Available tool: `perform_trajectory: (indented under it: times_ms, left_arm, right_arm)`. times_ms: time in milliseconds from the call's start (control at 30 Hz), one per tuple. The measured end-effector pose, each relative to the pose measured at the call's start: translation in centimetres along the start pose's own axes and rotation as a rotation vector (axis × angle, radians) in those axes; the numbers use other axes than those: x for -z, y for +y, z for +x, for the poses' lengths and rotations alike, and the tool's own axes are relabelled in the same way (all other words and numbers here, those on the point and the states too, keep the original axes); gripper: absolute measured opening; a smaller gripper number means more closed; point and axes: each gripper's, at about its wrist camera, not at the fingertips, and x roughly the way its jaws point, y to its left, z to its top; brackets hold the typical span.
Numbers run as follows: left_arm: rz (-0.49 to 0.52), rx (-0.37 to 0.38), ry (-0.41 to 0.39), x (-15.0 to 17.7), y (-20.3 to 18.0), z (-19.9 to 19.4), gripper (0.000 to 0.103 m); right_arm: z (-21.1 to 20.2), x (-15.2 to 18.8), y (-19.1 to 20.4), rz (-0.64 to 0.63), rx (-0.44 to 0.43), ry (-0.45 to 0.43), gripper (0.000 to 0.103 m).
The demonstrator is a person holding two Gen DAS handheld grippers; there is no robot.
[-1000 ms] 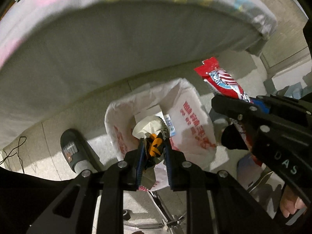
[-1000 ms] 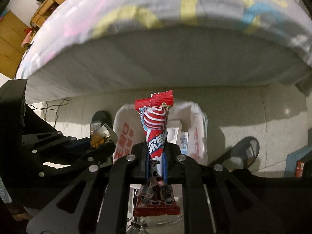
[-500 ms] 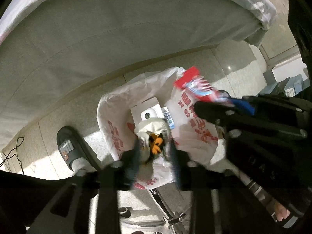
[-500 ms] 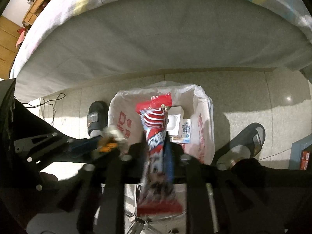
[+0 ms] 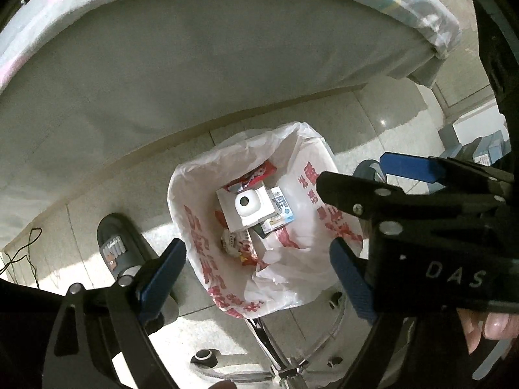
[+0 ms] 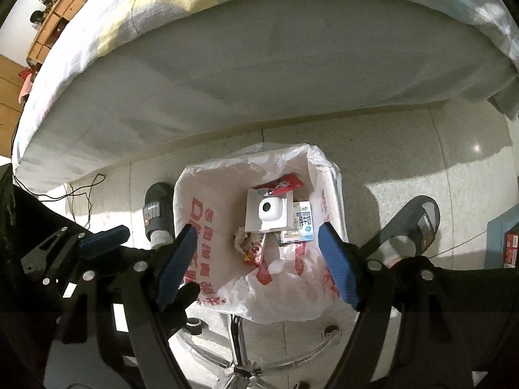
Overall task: Collect trash
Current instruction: 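Open both tools to drop the packet and candy stick into the bag, then move both tools back over the bed toward the remaining wrappers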
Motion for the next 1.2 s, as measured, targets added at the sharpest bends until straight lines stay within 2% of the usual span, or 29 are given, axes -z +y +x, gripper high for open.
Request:
perform_trajectory:
  times_ms: [300, 700, 1200]
  left_arm:
    - [-0.022, -0.011, -0.011, 0.0, 0.5, -0.2, 0.088]
    - [-0.046, -0.033, -0.083, -0.2, 0.9, -1.7, 0.088]
    - [-0.049, -0.066, -0.131, -0.2, 0.9, -2.8, 0.088]
  right_arm:
    - [0.0, 0.0, -0.4, 0.015, 0.006, 0.002, 0.076]
    - [0.0, 0.2, -0.7, 0.025, 0.010, -0.003, 0.076]
    - [-1.3, 0.5, -0.9, 0.036, -0.005, -0.034, 0.076]
